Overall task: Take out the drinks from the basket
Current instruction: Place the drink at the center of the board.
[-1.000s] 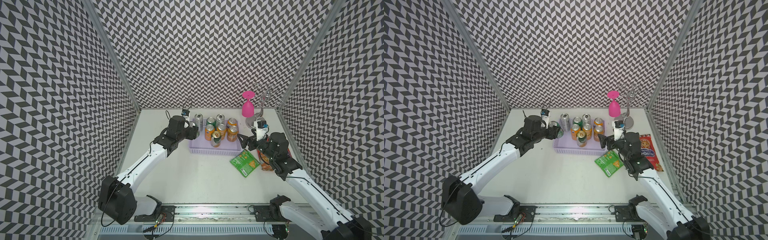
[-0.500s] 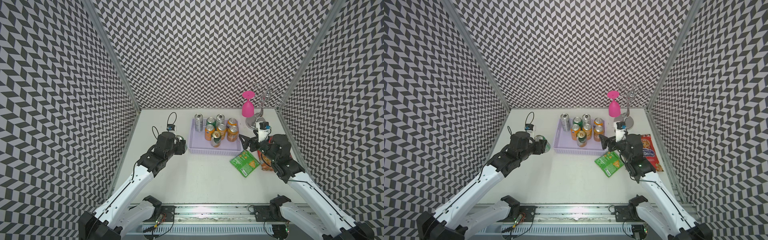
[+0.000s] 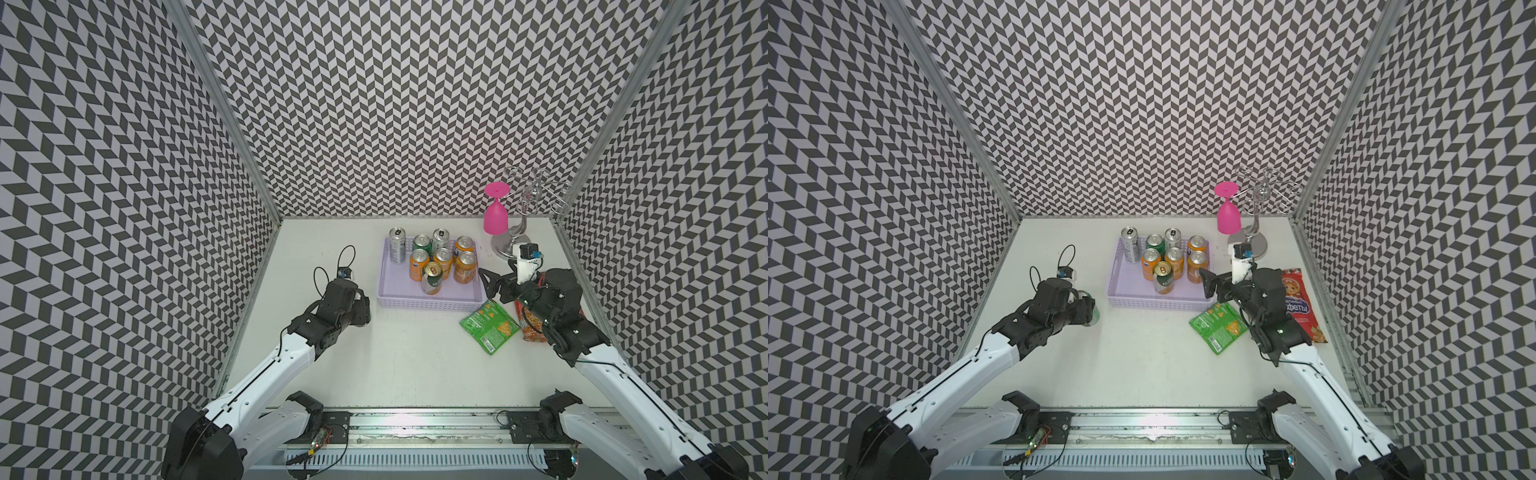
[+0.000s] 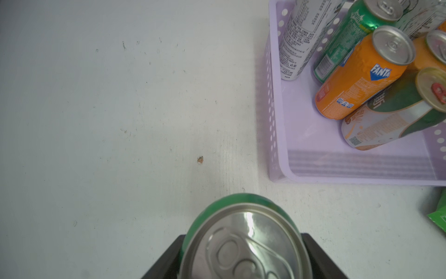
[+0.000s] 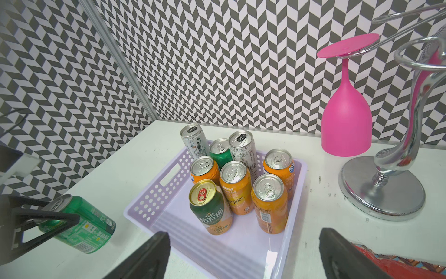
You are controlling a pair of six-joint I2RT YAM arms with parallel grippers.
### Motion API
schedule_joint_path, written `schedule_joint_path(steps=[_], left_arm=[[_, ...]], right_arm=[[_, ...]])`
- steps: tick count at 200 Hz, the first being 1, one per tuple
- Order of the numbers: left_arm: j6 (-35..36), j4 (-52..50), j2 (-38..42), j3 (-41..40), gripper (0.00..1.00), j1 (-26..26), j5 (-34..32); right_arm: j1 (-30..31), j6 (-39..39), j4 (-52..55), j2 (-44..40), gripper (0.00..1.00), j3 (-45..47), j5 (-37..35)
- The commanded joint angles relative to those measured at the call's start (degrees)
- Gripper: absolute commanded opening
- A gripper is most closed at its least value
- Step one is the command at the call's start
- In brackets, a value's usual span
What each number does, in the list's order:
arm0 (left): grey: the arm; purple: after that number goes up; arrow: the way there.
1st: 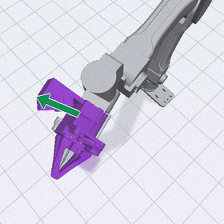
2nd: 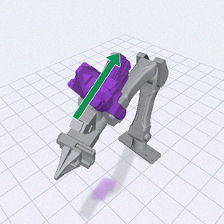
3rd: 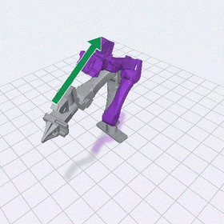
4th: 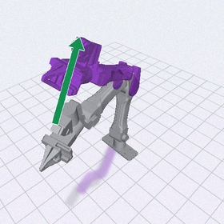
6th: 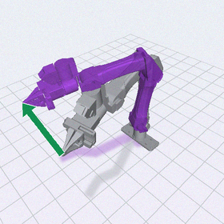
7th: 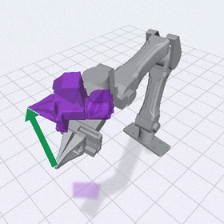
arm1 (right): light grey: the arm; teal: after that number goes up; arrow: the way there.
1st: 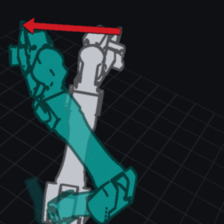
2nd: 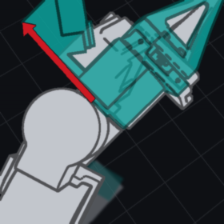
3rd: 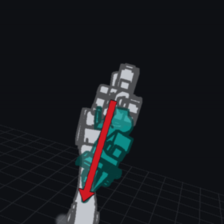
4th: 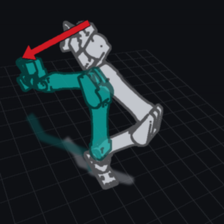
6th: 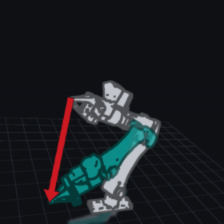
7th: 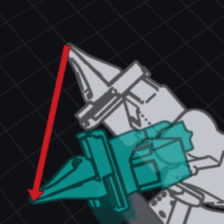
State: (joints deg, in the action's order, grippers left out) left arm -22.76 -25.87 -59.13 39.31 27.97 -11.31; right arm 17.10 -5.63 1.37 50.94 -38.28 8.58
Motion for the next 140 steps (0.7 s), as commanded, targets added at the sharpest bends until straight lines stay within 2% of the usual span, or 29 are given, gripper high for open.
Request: schedule_joint_path(steps=[1, 39, 82, 106, 140], left_arm=[[-1.53, 6.56, -0.45, -0.64, 0.42, 0.88, -1.32], [-1.93, 8.07, -2.68, -1.86, 0.43, 2.17, -3.24], [-0.88, 7.60, -4.41, -1.78, 0.51, 3.06, -6.17], [-0.88, 8.21, -4.51, -2.41, 0.56, 3.32, -5.76], [-0.75, 8.39, -4.07, -2.50, 0.69, 3.50, -5.10]], right_arm=[[-0.23, -0.29, -1.42, -0.75, 1.00, 0.69, -0.89], [-0.23, -0.18, -1.70, 0.01, 1.00, 0.78, -1.11], [-0.21, -0.14, -1.74, 0.01, 1.00, 0.84, -1.12], [-0.20, -0.17, -1.85, 0.00, 1.00, 0.89, -1.24], [-0.21, -0.15, -1.75, -0.10, 1.00, 0.88, -1.13]])
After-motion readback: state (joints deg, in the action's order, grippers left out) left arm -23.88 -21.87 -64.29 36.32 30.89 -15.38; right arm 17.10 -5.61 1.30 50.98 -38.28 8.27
